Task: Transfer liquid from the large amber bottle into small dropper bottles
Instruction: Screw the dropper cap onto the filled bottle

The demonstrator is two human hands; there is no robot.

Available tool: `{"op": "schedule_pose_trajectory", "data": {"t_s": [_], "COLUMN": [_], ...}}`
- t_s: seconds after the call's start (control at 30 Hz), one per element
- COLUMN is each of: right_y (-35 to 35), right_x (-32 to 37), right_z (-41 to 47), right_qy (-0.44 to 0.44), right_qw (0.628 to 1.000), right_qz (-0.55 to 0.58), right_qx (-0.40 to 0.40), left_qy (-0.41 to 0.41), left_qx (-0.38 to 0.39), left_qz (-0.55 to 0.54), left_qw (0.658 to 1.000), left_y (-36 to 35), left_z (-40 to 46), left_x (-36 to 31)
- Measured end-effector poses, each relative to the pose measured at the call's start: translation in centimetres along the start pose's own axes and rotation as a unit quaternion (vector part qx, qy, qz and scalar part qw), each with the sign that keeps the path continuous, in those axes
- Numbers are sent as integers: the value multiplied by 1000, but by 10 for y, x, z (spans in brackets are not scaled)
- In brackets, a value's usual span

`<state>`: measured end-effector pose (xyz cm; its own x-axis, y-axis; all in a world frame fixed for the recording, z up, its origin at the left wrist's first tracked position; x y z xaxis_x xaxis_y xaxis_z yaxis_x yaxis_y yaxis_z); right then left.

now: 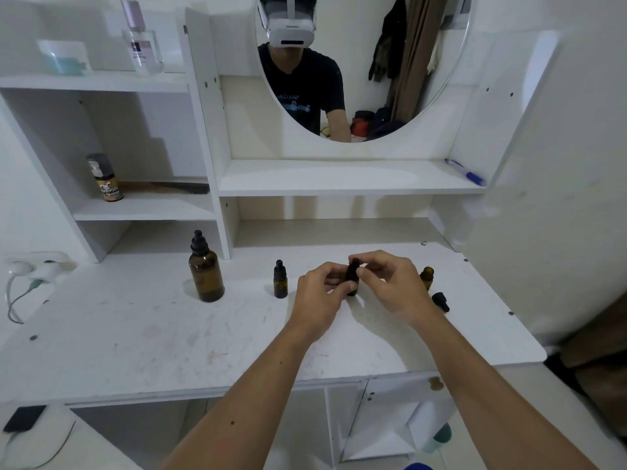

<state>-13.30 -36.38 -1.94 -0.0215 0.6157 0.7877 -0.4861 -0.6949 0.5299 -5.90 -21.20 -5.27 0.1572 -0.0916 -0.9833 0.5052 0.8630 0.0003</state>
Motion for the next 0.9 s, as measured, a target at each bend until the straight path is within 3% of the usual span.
{"op": "schedule_pose_trajectory", "data": {"t_s": [0.2,0.3,0.43,0.6,0.9], "right_y": [-4,-4,-1,4,-1], "right_x": [0,0,-3,-1,1], "right_z": [2,3,7,5,12], "right_qy": [-33,9,-23,21,19], "right_qw": [999,999,999,998,996], "right_qz": [-1,-34,-35,-17,-35], "right_qx": [-35,-9,-8,60,83], "left_qy": [-8,-5,-3,-1,1], "left_qx": [-2,-2,-4,-5,-16], "left_qz": [5,7,3,11,34], "left_qw": [1000,1000,1000,1000,999], "left_y": [-1,-1,0,0,-2], "left_z": [-1,-1,-1,0,2], "left_x": [-2,-2,-1,0,0]}}
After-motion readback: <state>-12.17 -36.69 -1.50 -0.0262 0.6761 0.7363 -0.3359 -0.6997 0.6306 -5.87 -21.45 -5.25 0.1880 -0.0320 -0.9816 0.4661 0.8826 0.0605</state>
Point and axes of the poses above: each hand's wrist, its own z-axis towards the middle knuckle, its own y-axis out of the back of the hand, x = y × z, the point moved 2 cm from there along z, towards the middle knuckle, and after that the axes turned 7 degrees about -z, right-handed, at the moved point
